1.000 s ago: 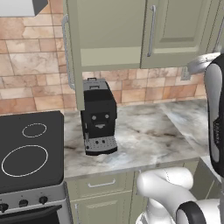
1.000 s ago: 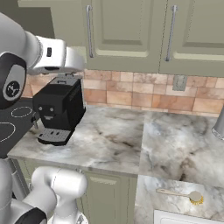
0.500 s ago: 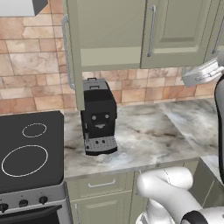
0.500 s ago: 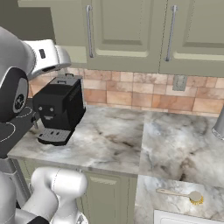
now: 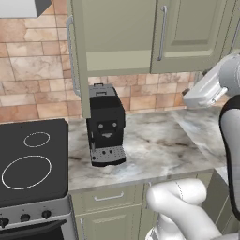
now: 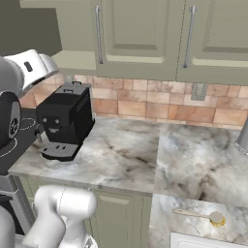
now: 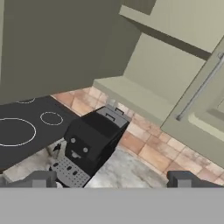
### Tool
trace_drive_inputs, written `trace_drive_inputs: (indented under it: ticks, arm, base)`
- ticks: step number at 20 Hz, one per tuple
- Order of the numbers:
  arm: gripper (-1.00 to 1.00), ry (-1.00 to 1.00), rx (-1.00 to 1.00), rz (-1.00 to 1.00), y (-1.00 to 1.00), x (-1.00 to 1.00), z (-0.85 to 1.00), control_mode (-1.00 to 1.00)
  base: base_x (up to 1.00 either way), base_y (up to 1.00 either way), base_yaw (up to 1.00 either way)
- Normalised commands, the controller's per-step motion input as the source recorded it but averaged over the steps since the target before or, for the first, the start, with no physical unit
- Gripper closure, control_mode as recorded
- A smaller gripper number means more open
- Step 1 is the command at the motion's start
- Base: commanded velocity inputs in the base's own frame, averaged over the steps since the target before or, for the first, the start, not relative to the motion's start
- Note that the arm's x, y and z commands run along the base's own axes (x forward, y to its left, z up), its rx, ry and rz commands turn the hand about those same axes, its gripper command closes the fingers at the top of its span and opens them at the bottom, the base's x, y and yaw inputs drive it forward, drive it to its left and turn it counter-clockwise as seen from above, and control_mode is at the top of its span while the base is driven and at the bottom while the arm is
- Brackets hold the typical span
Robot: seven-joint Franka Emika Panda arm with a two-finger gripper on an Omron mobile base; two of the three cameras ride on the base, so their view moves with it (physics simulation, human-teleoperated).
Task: Open the cabinet. Pick the dish brush and place it next to the sink. Then close the cabinet.
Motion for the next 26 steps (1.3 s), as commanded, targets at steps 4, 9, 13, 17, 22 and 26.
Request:
trace_drive_inputs:
  ticks: [4,9,13,17,22,26]
  arm:
    - [-1.0,0.0,-0.1,0.05,0.37,-0.07,-0.07,-1.0]
    - [-1.0,-0.03,-0.03,0.09,0.4,-0.05,-0.06,-1.0]
    - [-1.0,-0.15,-0.07,0.18,0.37,-0.05,-0.03,-1.0]
    - [-1.0,-0.25,-0.12,0.21,0.35,-0.11,0.0,-1.0]
    - [-1.0,-0.2,-0.13,0.23,0.39,-0.11,-0.02,-1.0]
    - [-1.0,-0.08,-0.09,0.11,0.39,-0.03,0.0,-1.0]
  base:
    - [0.0,0.0,0.0]
    - [0.0,0.0,0.0]
    - [0.0,0.0,0.0]
    - [0.0,0.0,0.0]
    - [0.0,0.0,0.0]
    - [0.0,0.0,0.0]
